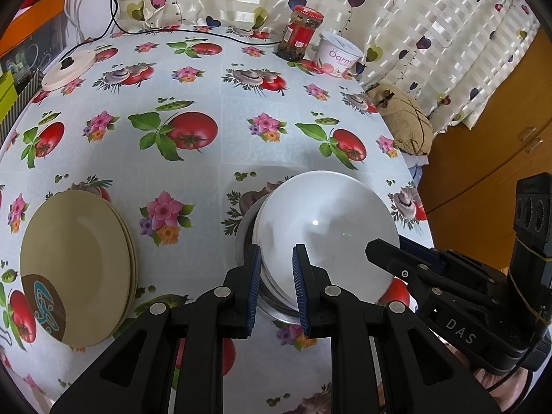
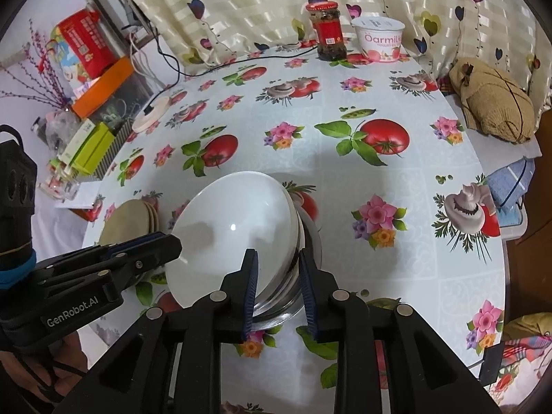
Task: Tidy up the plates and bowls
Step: 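Carry the white bowl with both tools and lower it into the steel bowl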
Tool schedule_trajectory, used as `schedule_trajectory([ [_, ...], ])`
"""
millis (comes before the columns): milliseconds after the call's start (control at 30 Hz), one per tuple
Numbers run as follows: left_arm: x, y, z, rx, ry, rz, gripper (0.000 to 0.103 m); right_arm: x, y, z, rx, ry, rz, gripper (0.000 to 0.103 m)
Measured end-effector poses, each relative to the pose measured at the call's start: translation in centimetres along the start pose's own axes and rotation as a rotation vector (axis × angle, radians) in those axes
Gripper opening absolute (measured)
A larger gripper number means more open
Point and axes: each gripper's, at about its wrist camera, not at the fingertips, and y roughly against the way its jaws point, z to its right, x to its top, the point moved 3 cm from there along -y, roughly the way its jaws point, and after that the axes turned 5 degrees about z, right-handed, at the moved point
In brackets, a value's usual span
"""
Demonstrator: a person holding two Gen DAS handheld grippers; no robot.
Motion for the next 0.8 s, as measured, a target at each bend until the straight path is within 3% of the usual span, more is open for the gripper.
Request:
schedule_trajectory([
  [433,0.1,0.6,0.5,-0.067,-0.008,0.04,0.02,0.2,0.0,0.0,-0.003,0.017,0.036,0.018],
  [800,0.5,1.4,0.0,-0.078,-0.001,0.093,0.02,0.0,-0.4,0.0,0.004,0.02,0.025,0.017],
])
